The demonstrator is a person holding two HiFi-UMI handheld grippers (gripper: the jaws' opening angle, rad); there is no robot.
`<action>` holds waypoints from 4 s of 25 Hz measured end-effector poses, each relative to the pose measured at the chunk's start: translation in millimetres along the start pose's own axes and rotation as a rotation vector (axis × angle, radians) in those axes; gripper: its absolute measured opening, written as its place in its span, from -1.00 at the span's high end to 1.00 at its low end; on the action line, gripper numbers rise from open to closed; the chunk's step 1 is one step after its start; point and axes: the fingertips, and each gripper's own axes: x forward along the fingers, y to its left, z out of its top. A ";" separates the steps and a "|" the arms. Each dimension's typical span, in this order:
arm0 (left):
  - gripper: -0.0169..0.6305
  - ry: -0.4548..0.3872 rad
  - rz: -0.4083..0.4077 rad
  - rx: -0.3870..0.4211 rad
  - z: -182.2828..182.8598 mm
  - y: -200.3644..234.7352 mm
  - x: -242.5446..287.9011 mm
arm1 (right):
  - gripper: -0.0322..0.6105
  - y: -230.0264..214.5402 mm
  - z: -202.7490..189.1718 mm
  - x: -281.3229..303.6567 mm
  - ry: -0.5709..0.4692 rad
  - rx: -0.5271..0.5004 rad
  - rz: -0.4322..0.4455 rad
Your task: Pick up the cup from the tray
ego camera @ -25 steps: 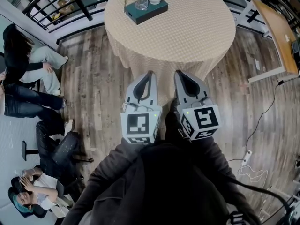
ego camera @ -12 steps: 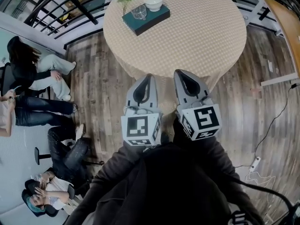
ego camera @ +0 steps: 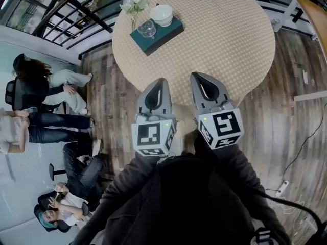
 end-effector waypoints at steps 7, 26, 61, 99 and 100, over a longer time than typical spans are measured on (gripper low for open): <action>0.94 -0.025 0.066 0.006 28.8 8.6 14.8 | 0.88 -14.1 29.1 15.9 -0.056 0.003 0.057; 0.94 -0.067 0.114 -0.069 26.8 79.8 69.2 | 0.88 -13.1 25.3 102.7 0.023 -0.055 0.106; -0.07 0.121 0.007 -0.209 -51.1 195.4 230.0 | 0.88 -43.6 -60.9 279.9 0.288 0.008 0.063; -0.49 0.377 -0.045 -0.181 -108.3 212.0 326.5 | 0.88 -97.8 -88.1 322.8 0.360 0.095 -0.016; -0.49 0.381 -0.044 -0.176 -109.0 211.7 326.7 | 0.88 -98.3 -88.2 322.5 0.360 0.096 -0.017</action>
